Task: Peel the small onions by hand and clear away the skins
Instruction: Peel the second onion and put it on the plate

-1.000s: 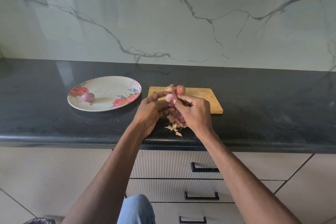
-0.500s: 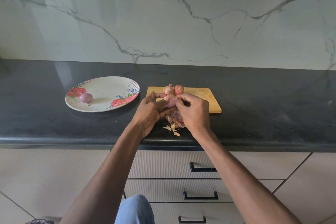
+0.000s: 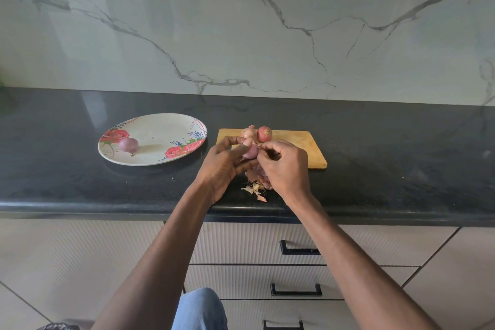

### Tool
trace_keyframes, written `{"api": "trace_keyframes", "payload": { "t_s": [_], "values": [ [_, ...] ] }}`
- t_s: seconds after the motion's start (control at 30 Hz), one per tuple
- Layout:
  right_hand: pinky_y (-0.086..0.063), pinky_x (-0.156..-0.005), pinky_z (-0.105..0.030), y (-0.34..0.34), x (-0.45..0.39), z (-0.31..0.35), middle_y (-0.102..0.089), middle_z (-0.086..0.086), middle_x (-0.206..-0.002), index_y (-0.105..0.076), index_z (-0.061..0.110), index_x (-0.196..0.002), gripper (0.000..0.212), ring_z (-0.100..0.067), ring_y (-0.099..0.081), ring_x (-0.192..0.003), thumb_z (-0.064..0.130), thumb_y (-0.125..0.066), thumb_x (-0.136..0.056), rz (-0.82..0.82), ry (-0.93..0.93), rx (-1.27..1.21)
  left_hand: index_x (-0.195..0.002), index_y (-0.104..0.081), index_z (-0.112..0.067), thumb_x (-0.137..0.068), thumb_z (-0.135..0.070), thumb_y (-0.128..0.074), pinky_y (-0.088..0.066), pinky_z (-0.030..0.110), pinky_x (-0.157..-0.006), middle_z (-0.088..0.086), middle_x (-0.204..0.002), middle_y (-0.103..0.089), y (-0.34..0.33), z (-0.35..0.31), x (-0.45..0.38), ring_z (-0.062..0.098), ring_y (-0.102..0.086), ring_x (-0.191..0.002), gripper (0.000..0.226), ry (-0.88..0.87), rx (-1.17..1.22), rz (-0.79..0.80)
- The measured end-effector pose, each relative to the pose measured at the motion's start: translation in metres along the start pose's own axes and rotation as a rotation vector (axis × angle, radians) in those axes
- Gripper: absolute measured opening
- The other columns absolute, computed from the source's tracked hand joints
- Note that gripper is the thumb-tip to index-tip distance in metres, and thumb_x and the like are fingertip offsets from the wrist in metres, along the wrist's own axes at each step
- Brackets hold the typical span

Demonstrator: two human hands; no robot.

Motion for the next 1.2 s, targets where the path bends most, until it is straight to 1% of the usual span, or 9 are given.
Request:
{"api": "trace_keyframes", "payload": {
  "t_s": [0.1,0.3,0.4,0.47,0.6,0.7,0.87,1.0,1.2],
  "values": [
    [-0.057,-0.05,-0.04,-0.002,0.0,0.0,-0.069,-0.001,-0.076,-0.073,0.007,-0.082,0.009,-0.016,-0.067,-0.062,0.014,-0.076,-0.088,-0.003,0.031,0.067,-0.116,-0.057,-0.001,-0.08,-0.012,-0.075,-0.062,0.034,-0.082,0.012,-0.095,-0.074,0.002,0.0,0.0,0.023,-0.073,-0.09,0.042,-0.016,-0.058,0.004],
    [-0.057,-0.056,-0.042,-0.003,-0.001,0.001,-0.068,0.0,-0.075,-0.067,0.009,-0.082,0.012,-0.018,-0.064,-0.064,0.016,-0.073,-0.09,-0.007,0.014,0.084,-0.121,-0.056,0.003,-0.098,-0.013,-0.062,-0.062,0.035,-0.07,0.013,-0.091,-0.074,0.004,0.003,-0.002,0.023,-0.072,-0.078,0.029,-0.016,-0.116,-0.059],
    [-0.055,-0.065,-0.035,-0.001,-0.003,0.002,-0.069,0.0,-0.08,-0.068,0.007,-0.086,0.009,-0.013,-0.064,-0.07,0.013,-0.072,-0.091,-0.02,0.004,0.076,-0.112,-0.058,0.0,-0.102,-0.016,-0.056,-0.06,0.03,-0.062,0.014,-0.089,-0.073,0.003,0.004,-0.002,0.021,-0.071,-0.073,0.019,-0.008,-0.124,-0.055],
    [-0.054,-0.065,-0.03,-0.001,-0.003,0.002,-0.068,0.001,-0.081,-0.067,0.008,-0.087,0.009,-0.011,-0.062,-0.071,0.014,-0.072,-0.092,-0.003,-0.016,0.057,-0.105,-0.058,-0.004,-0.104,-0.018,-0.052,-0.057,0.028,-0.055,0.016,-0.087,-0.071,0.001,0.004,-0.002,0.021,-0.069,-0.066,0.016,-0.005,-0.122,-0.04],
    [-0.048,-0.062,-0.018,-0.001,-0.003,0.003,-0.065,0.003,-0.08,-0.063,0.013,-0.086,0.011,-0.006,-0.059,-0.069,0.016,-0.071,-0.093,0.005,-0.03,0.046,-0.107,-0.058,-0.004,-0.107,-0.019,-0.045,-0.054,0.025,-0.049,0.014,-0.084,-0.071,-0.002,0.002,0.0,0.018,-0.067,-0.059,0.02,0.011,-0.111,-0.005],
    [-0.046,-0.061,-0.016,-0.001,-0.004,0.003,-0.064,0.005,-0.079,-0.061,0.015,-0.086,0.013,-0.005,-0.058,-0.069,0.018,-0.07,-0.094,0.011,-0.038,0.052,-0.106,-0.06,-0.004,-0.108,-0.02,-0.044,-0.055,0.025,-0.052,0.015,-0.087,-0.071,-0.001,0.002,-0.001,0.017,-0.067,-0.061,0.023,0.019,-0.105,-0.003],
    [-0.051,-0.063,-0.017,0.001,-0.005,0.003,-0.072,0.002,-0.082,-0.073,0.009,-0.093,0.018,-0.007,-0.067,-0.075,0.027,-0.075,-0.09,0.042,-0.064,-0.049,-0.108,-0.059,-0.001,-0.107,-0.021,-0.046,-0.061,0.03,-0.066,0.017,-0.091,-0.072,0.004,0.003,-0.003,0.023,-0.068,-0.071,0.024,0.016,-0.068,-0.038],
    [-0.057,-0.067,-0.022,-0.002,-0.007,-0.001,-0.075,0.004,-0.086,-0.078,0.013,-0.099,0.019,-0.006,-0.07,-0.077,0.025,-0.081,-0.084,0.123,-0.143,-0.035,-0.112,-0.058,0.0,-0.108,-0.023,-0.043,-0.061,0.032,-0.064,0.019,-0.088,-0.071,0.003,0.003,-0.002,0.024,-0.068,-0.068,0.027,0.019,-0.104,-0.024],
    [-0.058,-0.068,-0.026,0.001,-0.007,-0.008,-0.076,0.006,-0.086,-0.081,0.014,-0.09,0.008,-0.008,-0.071,-0.08,0.017,-0.074,-0.091,0.073,-0.1,-0.028,-0.124,-0.052,0.004,-0.098,-0.018,-0.062,-0.061,0.03,-0.069,0.016,-0.091,-0.073,0.0,0.002,-0.002,0.025,-0.069,-0.074,0.035,0.015,-0.139,-0.008]
  ]
}}
Point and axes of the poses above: each hand's wrist, its own x-axis away from the middle knuckle, its own y-axis out of the back of the hand, z = x × y, the point moved 2 cm from there along -x, towards the middle knuckle
